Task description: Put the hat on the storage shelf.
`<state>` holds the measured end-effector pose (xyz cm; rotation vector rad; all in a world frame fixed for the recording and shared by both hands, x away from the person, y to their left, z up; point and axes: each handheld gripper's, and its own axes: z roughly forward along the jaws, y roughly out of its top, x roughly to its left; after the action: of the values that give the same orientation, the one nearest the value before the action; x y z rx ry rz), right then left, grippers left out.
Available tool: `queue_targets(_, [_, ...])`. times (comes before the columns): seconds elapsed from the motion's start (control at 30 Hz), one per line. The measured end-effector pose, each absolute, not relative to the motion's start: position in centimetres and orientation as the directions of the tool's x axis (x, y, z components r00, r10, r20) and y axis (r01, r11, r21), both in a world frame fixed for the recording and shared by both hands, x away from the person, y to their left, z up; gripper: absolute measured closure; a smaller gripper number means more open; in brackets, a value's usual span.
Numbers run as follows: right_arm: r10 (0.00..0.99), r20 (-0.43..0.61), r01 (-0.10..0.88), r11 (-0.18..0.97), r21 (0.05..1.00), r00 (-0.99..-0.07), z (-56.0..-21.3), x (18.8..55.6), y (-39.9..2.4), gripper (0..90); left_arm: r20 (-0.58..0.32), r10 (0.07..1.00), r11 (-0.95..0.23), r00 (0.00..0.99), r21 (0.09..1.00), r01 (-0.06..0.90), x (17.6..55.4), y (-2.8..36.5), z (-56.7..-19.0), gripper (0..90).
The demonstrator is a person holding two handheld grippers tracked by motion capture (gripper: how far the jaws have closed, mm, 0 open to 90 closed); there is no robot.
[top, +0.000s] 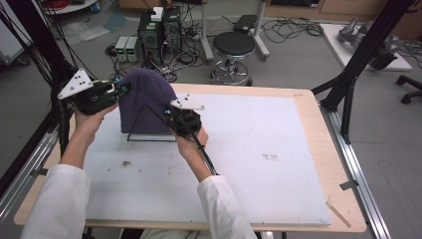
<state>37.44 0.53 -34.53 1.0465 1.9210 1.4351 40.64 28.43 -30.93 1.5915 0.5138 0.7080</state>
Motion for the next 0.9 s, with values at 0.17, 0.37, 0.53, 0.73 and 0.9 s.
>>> queue_targets(0.17, [0.829, 0.057, 0.312, 0.145, 0.939, -0.556, -35.8, 37.6, 0.4, 79.1, 0.139, 0.691, -0.163, 0.709, 0.986, -0.035, 40.7, 28.5, -32.5, 76.6])
queue_targets(0.37, [0.824, 0.057, 0.341, 0.170, 0.925, -0.563, -36.5, 37.9, 0.4, 77.2, 0.120, 0.695, -0.153, 0.709, 0.988, -0.017, 40.8, 28.6, -33.5, 76.5])
queue_targets(0.53, [0.823, 0.064, 0.350, 0.168, 0.922, -0.565, -36.7, 38.1, 0.3, 72.6, 0.133, 0.692, -0.165, 0.710, 0.986, -0.023, 40.5, 28.6, -33.3, 76.4])
queue_targets(0.73, [0.822, 0.097, 0.372, 0.146, 0.917, -0.561, -36.6, 38.2, -0.1, 43.6, 0.123, 0.696, -0.166, 0.708, 0.986, -0.009, 40.4, 28.7, -33.3, 74.4])
queue_targets(0.9, [0.824, 0.110, 0.372, 0.128, 0.919, -0.555, -36.2, 38.1, -0.6, 32.6, 0.078, 0.727, -0.130, 0.682, 0.991, 0.025, 40.3, 29.0, -33.2, 59.4])
